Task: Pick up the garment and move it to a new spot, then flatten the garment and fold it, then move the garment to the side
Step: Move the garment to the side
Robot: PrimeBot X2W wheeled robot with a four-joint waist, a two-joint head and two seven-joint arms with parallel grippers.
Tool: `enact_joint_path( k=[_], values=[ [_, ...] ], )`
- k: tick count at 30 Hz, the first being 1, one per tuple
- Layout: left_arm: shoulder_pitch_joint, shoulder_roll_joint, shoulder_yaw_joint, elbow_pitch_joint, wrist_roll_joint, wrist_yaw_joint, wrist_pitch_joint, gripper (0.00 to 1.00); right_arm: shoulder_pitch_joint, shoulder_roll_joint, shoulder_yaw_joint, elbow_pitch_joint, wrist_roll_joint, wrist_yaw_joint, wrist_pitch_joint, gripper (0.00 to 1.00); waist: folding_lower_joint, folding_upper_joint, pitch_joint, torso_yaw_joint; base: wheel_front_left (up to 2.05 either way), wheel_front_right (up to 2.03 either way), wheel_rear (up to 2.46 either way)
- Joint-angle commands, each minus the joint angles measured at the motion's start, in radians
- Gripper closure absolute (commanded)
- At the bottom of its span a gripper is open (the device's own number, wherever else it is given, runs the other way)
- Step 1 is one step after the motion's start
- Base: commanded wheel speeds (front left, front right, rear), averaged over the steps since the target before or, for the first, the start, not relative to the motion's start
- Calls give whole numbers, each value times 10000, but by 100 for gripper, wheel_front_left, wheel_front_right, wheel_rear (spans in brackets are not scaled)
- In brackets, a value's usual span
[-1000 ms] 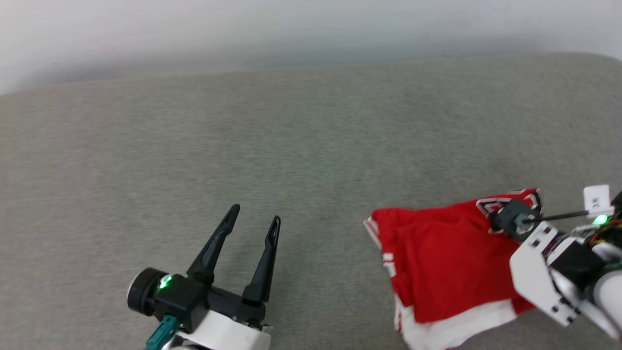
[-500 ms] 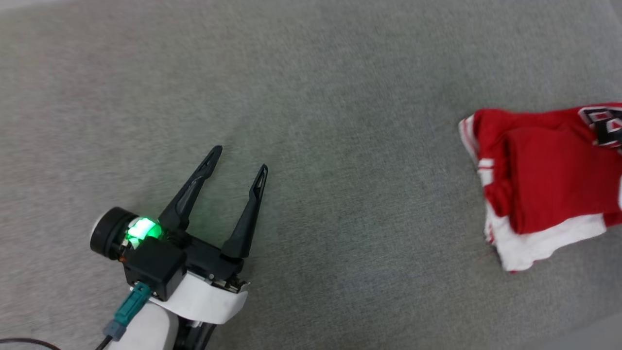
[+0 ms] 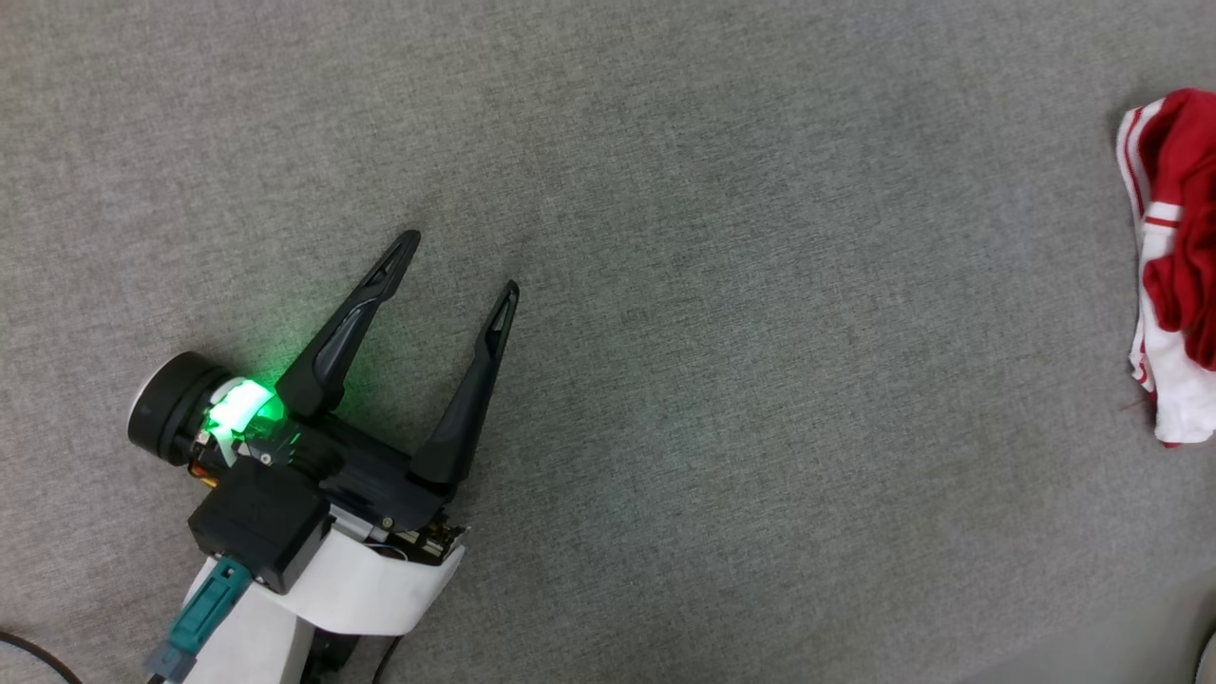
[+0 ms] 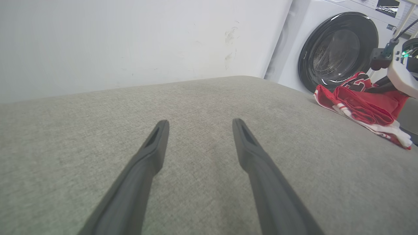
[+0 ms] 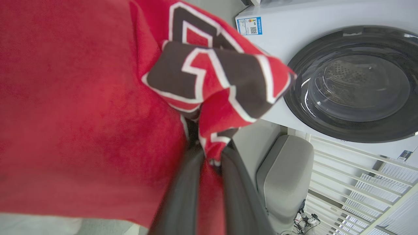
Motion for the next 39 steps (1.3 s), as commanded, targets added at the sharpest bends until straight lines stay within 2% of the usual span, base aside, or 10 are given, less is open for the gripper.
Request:
enact_joint_path(
  k=[1,6,7,8,15,22,25,32,39],
  values=[
    [26,147,187,536,7,31,62,0,-142,112,-27,66,-69,-18,-43,100,0,-1,41,25,0,0,0],
    [90,61,270,609,38,34,69,0,-278,489,-571,522,-524,-18,-225,100,0,-1,-58,105,0,0,0],
    [98,14,272,602,34,34,69,0,-294,555,-687,545,-630,-18,-235,85,0,-1,-127,117,0,0,0],
    [101,-39,260,607,24,34,69,0,-275,629,-804,560,-706,-18,-222,0,0,-1,-246,137,0,0,0],
    [319,-626,308,694,-78,25,48,0,41,882,-1540,-70,-912,-16,-443,0,0,-1,-1465,428,0,0,0],
    [986,-1362,966,970,-200,32,45,0,621,1594,-2618,-1651,-78,-15,-1212,0,0,-1,-3196,1120,0,0,0],
    [1312,-1651,1372,1088,-160,33,31,0,1173,2200,-3032,-2820,311,-16,-1591,0,0,-1,-3915,1537,0,0,0],
    [1919,-2059,2038,1271,163,43,24,0,3136,4076,-3661,-5737,1092,-16,-2278,0,0,-1,-4989,2364,0,0,0],
    [2409,-2327,2363,1617,338,81,25,0,5105,5705,-3491,-7028,1401,-13,-3020,0,0,-1,-5714,3078,0,0,0]
  ],
)
